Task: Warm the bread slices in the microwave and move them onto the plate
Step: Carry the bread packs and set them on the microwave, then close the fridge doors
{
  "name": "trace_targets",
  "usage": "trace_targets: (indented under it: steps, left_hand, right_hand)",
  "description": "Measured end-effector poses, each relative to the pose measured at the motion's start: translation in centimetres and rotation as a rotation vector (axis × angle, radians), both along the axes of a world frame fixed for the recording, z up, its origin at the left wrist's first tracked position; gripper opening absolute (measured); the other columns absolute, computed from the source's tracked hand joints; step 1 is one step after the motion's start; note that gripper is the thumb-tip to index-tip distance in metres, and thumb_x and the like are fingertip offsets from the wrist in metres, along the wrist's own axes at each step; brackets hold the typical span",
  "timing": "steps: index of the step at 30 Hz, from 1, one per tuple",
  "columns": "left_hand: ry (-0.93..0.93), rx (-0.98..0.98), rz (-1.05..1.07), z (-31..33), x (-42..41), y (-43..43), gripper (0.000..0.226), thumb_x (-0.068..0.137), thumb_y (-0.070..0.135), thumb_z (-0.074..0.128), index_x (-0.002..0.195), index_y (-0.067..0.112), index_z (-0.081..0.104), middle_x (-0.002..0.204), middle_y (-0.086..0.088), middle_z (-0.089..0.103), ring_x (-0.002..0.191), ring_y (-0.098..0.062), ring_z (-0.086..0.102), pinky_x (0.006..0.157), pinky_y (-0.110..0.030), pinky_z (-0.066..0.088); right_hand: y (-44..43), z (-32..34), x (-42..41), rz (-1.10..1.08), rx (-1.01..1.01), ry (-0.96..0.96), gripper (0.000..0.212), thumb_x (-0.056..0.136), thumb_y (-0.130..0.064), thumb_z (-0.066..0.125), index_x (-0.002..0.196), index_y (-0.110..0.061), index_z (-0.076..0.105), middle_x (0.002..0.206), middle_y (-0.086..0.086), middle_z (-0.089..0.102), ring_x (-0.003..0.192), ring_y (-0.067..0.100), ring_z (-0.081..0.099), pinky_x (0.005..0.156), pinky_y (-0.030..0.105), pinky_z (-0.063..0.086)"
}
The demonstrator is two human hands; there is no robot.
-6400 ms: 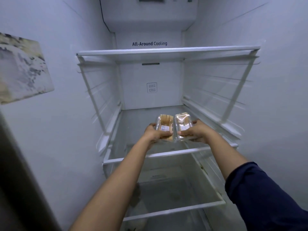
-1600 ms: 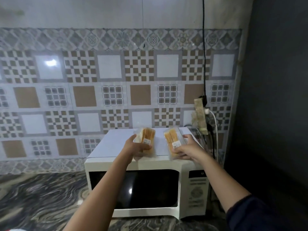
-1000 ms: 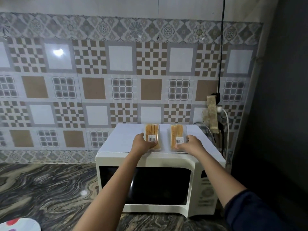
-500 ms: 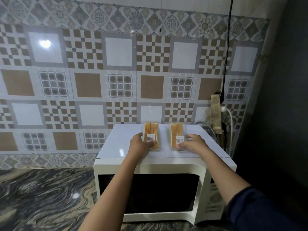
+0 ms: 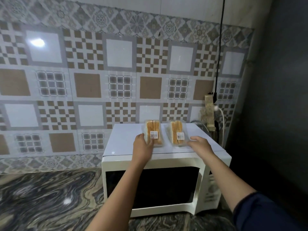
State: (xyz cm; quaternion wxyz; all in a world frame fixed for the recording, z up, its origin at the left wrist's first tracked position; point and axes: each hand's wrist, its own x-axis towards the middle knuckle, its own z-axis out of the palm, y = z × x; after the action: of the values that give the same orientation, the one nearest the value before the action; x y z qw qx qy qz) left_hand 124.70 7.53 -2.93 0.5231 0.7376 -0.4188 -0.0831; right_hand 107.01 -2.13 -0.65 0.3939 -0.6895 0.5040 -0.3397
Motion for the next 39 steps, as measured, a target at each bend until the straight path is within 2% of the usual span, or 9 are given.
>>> trace_targets:
  steps: [4, 8, 13, 18, 21, 24, 28, 33, 39]
  left_hand:
    - [0.021, -0.015, -0.007, 0.9, -1.8, 3.6, 0.05, 0.098, 0.03, 0.042, 0.138, 0.0, 0.037, 0.144, -0.015, 0.04, 0.133, -0.027, 0.038, 0.109, -0.034, 0.03]
    - [-0.015, -0.059, -0.057, 2.9, -5.1, 7.2, 0.043, 0.099, 0.031, 0.038, 0.131, 0.002, 0.047, 0.136, -0.014, 0.048, 0.126, -0.026, 0.044, 0.102, -0.032, 0.034]
    - [-0.065, -0.088, -0.165, 4.2, -11.4, 12.8, 0.045, 0.099, 0.031, 0.037, 0.135, 0.005, 0.044, 0.139, -0.013, 0.048, 0.127, -0.027, 0.045, 0.103, -0.034, 0.035]
    - [-0.055, -0.075, -0.301, 3.0, -18.3, 19.3, 0.048, 0.099, 0.033, 0.036, 0.136, 0.004, 0.044, 0.141, -0.014, 0.046, 0.131, -0.026, 0.041, 0.109, -0.037, 0.031]
    - [-0.065, -0.039, -0.409, 1.9, -22.7, 22.2, 0.046, 0.098, 0.038, 0.035, 0.123, 0.004, 0.054, 0.125, -0.014, 0.059, 0.119, -0.03, 0.052, 0.098, -0.04, 0.04]
    - [-0.037, 0.01, -0.532, 1.7, -28.3, 24.9, 0.03, 0.099, 0.032, 0.037, 0.107, 0.013, 0.058, 0.106, -0.006, 0.061, 0.109, -0.025, 0.053, 0.088, -0.033, 0.04]
    - [-0.027, -0.016, -0.676, 1.9, -36.5, 27.3, 0.049, 0.099, 0.035, 0.039, 0.138, 0.005, 0.041, 0.139, -0.014, 0.048, 0.129, -0.027, 0.044, 0.106, -0.035, 0.036]
    - [0.015, -0.056, -0.898, 1.9, -47.1, 30.1, 0.049, 0.098, 0.03, 0.041, 0.141, 0.007, 0.036, 0.145, -0.012, 0.04, 0.134, -0.024, 0.038, 0.109, -0.029, 0.029]
    - [0.002, -0.082, -1.132, 2.6, -57.7, 31.6, 0.05, 0.099, 0.03, 0.041, 0.143, 0.008, 0.032, 0.149, -0.008, 0.035, 0.138, -0.021, 0.031, 0.111, -0.029, 0.025]
  right_hand:
    - [2.7, 0.5, -2.9, -0.018, 0.004, -0.006, 0.044, 0.088, -0.026, 0.06, 0.129, -0.01, 0.055, 0.135, 0.006, 0.054, 0.122, 0.023, 0.051, 0.103, 0.036, 0.041]
    - [7.0, 1.6, -7.1, -0.06, -0.019, -0.032, 0.033, 0.088, -0.019, 0.061, 0.118, -0.007, 0.062, 0.124, 0.006, 0.059, 0.115, 0.022, 0.054, 0.092, 0.029, 0.04]
    - [14.3, 2.1, -14.2, -0.124, -0.072, -0.031, 0.021, 0.087, -0.017, 0.06, 0.106, -0.01, 0.067, 0.114, 0.008, 0.065, 0.102, 0.02, 0.057, 0.086, 0.028, 0.042]
    - [23.7, 1.4, -22.1, -0.196, -0.09, 0.014, 0.023, 0.09, -0.021, 0.058, 0.11, -0.012, 0.066, 0.115, 0.002, 0.063, 0.111, 0.02, 0.055, 0.087, 0.027, 0.04]
    - [29.7, 0.2, -26.7, -0.258, -0.083, 0.059, 0.026, 0.091, -0.022, 0.058, 0.115, -0.014, 0.064, 0.115, 0.0, 0.062, 0.113, 0.018, 0.054, 0.085, 0.025, 0.039]
    - [34.8, -0.6, -31.8, -0.326, -0.072, 0.121, 0.025, 0.088, -0.02, 0.061, 0.113, -0.015, 0.066, 0.116, 0.0, 0.064, 0.112, 0.016, 0.056, 0.09, 0.025, 0.041]
    - [40.2, 0.2, -39.2, -0.419, -0.018, 0.164, 0.019, 0.088, -0.024, 0.061, 0.106, -0.021, 0.066, 0.115, -0.004, 0.063, 0.107, 0.012, 0.055, 0.086, 0.023, 0.04]
    - [46.3, 1.3, -47.4, -0.609, -0.027, 0.193, 0.006, 0.088, -0.023, 0.061, 0.091, -0.025, 0.066, 0.108, -0.006, 0.062, 0.108, 0.012, 0.056, 0.084, 0.021, 0.038]
    - [51.9, 2.3, -56.2, -0.92, -0.054, 0.184, 0.015, 0.089, -0.006, 0.056, 0.096, -0.005, 0.069, 0.105, 0.013, 0.066, 0.112, 0.025, 0.057, 0.073, 0.015, 0.039]
